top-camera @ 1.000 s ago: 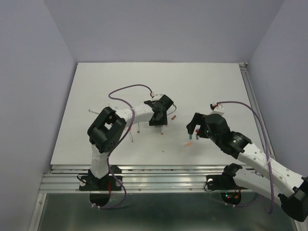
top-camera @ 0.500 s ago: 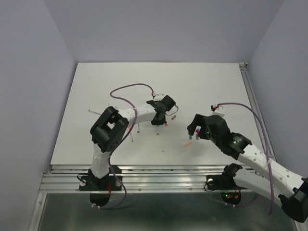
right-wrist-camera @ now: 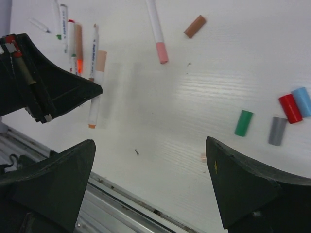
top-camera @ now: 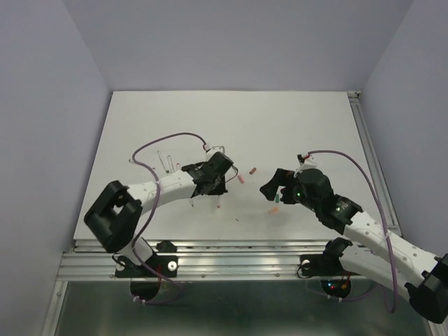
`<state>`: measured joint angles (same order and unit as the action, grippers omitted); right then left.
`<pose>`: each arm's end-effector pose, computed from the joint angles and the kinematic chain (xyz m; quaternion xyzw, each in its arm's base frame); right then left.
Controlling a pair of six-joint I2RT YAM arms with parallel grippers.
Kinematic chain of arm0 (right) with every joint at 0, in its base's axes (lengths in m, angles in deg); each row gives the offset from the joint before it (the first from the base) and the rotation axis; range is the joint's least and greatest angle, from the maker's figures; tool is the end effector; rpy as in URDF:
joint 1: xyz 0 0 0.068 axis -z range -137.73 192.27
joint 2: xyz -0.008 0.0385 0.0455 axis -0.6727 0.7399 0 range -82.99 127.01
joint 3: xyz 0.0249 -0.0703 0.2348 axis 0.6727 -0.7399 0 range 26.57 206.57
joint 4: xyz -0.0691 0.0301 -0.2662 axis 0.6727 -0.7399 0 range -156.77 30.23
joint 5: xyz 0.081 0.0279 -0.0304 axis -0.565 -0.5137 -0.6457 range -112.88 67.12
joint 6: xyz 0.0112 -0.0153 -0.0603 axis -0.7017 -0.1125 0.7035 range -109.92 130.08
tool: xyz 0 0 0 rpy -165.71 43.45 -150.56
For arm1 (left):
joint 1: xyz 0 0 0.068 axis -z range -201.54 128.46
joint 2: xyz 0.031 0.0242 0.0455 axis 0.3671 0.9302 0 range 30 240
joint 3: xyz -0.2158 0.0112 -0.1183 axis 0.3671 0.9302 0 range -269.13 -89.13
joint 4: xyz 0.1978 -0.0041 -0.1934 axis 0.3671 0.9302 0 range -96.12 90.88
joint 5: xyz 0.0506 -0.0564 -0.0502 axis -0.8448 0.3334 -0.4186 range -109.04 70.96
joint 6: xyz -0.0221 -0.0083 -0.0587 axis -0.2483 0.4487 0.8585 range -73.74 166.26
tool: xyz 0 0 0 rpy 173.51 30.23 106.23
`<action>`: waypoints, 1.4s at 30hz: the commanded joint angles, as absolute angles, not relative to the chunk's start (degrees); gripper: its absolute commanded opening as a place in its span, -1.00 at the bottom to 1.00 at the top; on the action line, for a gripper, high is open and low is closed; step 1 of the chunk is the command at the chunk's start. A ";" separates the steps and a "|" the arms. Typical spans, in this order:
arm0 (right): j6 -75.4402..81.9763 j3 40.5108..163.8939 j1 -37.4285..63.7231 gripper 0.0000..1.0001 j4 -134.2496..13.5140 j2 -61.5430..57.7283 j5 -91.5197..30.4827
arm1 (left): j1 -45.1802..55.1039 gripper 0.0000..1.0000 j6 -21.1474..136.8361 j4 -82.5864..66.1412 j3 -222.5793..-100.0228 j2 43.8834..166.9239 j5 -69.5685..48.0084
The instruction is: Open the pen caps
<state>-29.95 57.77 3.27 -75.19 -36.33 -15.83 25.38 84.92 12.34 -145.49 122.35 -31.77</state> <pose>0.1827 0.1403 0.2111 0.0381 0.8678 0.2722 0.4139 0.2447 -0.2460 0.1462 0.0344 0.9464 -0.1286 0.2944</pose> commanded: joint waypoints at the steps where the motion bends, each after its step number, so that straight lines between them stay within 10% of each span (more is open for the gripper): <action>1: -31.31 56.19 3.60 1.00 -60.67 -35.44 -26.21 | 26.89 -1.00 78.53 -3.45 -136.63 106.42 -21.08; 15: -36.32 56.89 3.51 0.91 -40.80 -25.08 -29.29 | 28.30 -1.00 78.87 -16.05 -130.09 96.97 -7.88; 26: -37.73 57.33 3.51 0.15 -36.04 -19.18 -31.75 | 28.74 -1.00 78.96 -17.72 -130.26 99.25 -7.09; 30: -38.69 57.15 3.51 -0.41 -35.69 -18.30 -31.84 | 28.82 -1.00 79.40 -17.98 -129.91 99.52 -7.53; 42: -42.21 58.03 3.51 -0.97 -43.76 -20.49 -19.29 | 29.08 -1.00 82.29 -19.91 -124.03 97.42 -1.47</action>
